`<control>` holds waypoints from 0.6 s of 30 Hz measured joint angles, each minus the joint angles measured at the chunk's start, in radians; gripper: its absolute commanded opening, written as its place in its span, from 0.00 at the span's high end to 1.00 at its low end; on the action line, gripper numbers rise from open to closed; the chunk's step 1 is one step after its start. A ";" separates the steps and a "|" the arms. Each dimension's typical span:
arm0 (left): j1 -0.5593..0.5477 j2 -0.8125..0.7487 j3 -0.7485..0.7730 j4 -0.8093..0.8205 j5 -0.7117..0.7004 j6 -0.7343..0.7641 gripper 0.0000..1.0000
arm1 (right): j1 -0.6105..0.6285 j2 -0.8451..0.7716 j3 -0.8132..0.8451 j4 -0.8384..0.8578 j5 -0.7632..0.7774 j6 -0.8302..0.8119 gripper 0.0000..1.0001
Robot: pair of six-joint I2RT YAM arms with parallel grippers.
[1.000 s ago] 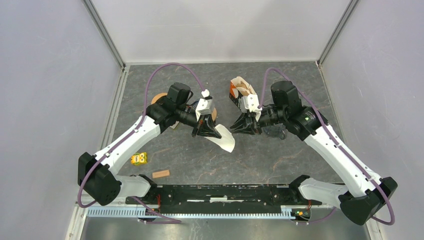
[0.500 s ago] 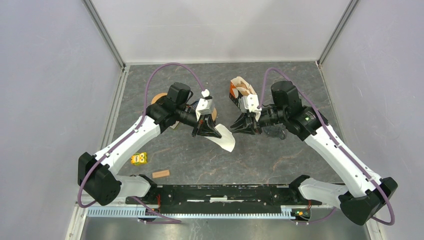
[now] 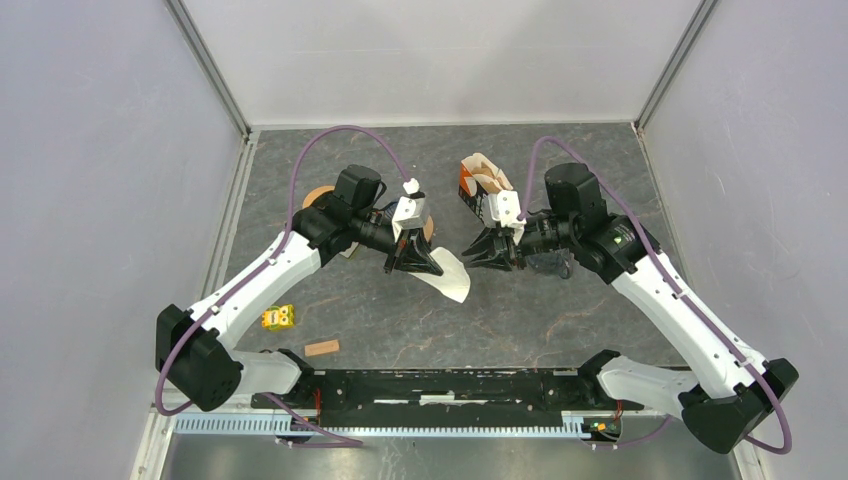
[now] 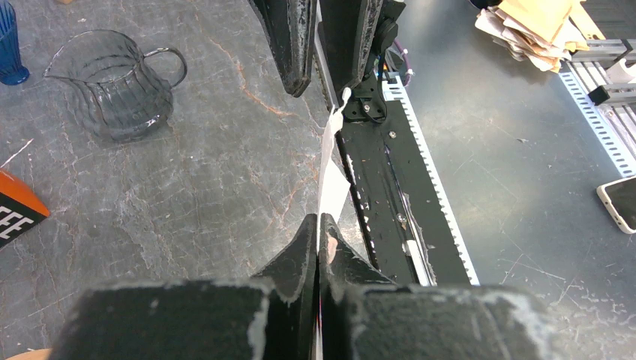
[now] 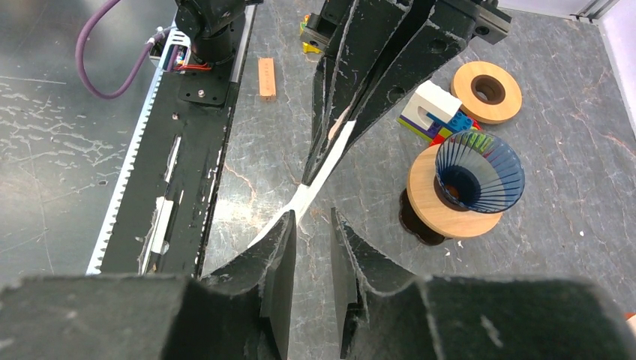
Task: Place the coffee filter in the dripper
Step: Place the coffee filter in the coffee dripper.
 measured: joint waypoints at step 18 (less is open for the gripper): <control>0.000 0.000 0.000 0.000 -0.002 0.000 0.98 | 0.000 0.000 -0.002 0.002 -0.008 0.005 0.74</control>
